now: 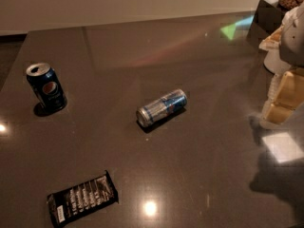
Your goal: Pick redbull can
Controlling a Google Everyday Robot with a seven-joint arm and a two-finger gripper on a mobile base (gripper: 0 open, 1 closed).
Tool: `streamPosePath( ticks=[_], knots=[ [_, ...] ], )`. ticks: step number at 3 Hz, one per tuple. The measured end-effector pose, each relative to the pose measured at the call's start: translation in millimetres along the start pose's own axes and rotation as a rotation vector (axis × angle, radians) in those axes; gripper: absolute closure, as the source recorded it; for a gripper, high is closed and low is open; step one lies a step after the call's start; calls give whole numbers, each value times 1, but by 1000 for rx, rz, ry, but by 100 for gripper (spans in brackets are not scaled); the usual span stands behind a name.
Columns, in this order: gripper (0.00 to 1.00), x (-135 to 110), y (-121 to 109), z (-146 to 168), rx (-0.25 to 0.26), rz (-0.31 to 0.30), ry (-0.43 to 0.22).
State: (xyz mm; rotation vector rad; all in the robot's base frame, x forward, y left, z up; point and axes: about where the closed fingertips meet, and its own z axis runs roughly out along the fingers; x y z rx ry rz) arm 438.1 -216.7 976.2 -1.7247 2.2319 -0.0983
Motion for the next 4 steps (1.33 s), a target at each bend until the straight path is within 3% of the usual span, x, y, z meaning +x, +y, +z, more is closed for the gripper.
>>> streamPosePath(
  ticks=[1,3,4],
  knots=[
    [0,0,0,0,0,-1,0],
    [0,-64,-26,38,-48,-170,-93],
    [0,-89,-23,56,-89,-269,-122]
  ],
)
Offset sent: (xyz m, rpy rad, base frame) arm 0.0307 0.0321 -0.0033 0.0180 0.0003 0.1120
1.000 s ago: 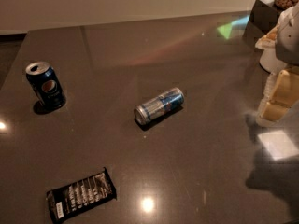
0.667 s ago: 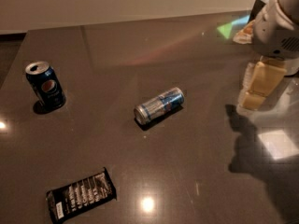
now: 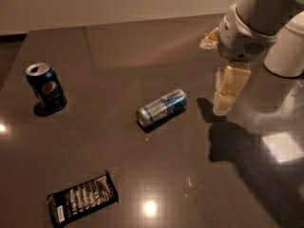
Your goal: Pick redbull can
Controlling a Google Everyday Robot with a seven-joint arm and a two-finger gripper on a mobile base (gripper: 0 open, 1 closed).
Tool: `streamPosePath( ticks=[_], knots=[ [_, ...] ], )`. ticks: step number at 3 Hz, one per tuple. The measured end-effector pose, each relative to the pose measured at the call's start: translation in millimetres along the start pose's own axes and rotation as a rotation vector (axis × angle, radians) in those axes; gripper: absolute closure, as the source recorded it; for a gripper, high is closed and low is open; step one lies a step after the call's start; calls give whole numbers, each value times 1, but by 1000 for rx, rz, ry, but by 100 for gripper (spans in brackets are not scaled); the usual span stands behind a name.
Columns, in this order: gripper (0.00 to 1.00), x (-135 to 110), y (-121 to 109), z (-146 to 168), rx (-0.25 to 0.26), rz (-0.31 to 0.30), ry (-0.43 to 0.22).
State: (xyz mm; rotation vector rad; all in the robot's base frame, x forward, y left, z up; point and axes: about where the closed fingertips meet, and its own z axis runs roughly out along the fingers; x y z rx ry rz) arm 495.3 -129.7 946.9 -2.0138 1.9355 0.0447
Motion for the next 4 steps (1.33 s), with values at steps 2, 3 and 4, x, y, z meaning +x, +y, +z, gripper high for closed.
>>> streamPosePath(
  ticks=[2,3,4],
  knots=[
    [0,-34,12,49,-90,-179,-7],
    [0,-44,11,73,-141,-243,-15],
    [0,-52,8,101,-212,-312,-15]
  ],
)
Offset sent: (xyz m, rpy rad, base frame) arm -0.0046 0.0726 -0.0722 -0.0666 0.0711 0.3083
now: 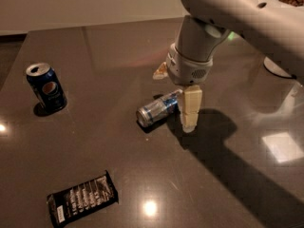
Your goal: Pick redbull can
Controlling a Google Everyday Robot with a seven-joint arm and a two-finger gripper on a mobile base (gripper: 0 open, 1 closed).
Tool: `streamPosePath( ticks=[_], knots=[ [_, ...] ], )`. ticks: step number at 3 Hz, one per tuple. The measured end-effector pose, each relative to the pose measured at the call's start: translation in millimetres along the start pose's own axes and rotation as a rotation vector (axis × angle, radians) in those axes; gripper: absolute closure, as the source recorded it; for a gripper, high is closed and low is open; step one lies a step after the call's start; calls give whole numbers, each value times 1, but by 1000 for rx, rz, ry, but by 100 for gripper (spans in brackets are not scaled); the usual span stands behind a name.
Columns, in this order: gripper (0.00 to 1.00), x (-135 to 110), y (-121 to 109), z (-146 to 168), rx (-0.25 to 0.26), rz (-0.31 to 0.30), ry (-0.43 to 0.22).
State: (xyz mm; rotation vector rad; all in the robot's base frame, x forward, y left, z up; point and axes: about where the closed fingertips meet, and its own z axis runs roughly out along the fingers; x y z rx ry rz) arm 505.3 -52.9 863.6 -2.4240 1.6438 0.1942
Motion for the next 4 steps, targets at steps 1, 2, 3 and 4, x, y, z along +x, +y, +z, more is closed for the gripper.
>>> streamPosePath(
  ticks=[1,2,3,4],
  knots=[
    [2,-6,-4,13,-41,-48,2],
    [26,-9,-4,17,-57,-71,4],
    [49,-9,-4,16,-61,-78,5],
    [80,-8,-4,9,-56,-78,1]
  ],
)
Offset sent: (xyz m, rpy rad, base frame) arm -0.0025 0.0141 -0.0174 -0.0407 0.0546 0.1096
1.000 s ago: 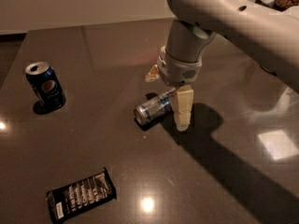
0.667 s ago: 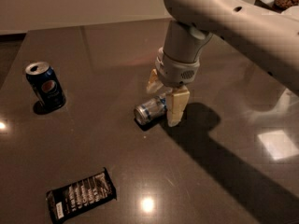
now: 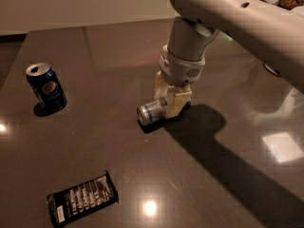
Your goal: Pick redbull can
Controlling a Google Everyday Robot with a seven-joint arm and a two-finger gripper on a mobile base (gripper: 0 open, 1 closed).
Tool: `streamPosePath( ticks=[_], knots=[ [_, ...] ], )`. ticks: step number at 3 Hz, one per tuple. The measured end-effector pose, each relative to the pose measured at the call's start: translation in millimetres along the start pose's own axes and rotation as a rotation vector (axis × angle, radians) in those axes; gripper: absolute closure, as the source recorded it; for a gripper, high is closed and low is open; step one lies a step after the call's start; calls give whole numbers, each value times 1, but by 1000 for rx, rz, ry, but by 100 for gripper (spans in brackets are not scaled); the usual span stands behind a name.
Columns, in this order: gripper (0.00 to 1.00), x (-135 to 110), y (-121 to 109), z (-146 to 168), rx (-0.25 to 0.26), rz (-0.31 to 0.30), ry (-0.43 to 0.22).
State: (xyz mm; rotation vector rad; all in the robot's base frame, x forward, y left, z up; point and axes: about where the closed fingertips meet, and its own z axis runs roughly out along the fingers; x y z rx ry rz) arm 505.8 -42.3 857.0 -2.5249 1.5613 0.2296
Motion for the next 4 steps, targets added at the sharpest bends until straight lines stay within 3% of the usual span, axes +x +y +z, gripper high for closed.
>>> streamPosePath(
  ticks=[1,2,3,4],
  knots=[
    [100,-3,0,-26,21,17,-25],
    [100,-14,0,-62,52,8,-65],
    [100,-33,-13,-103,132,-23,-116],
    [100,-36,-21,-104,162,-24,-121]
  ],
)
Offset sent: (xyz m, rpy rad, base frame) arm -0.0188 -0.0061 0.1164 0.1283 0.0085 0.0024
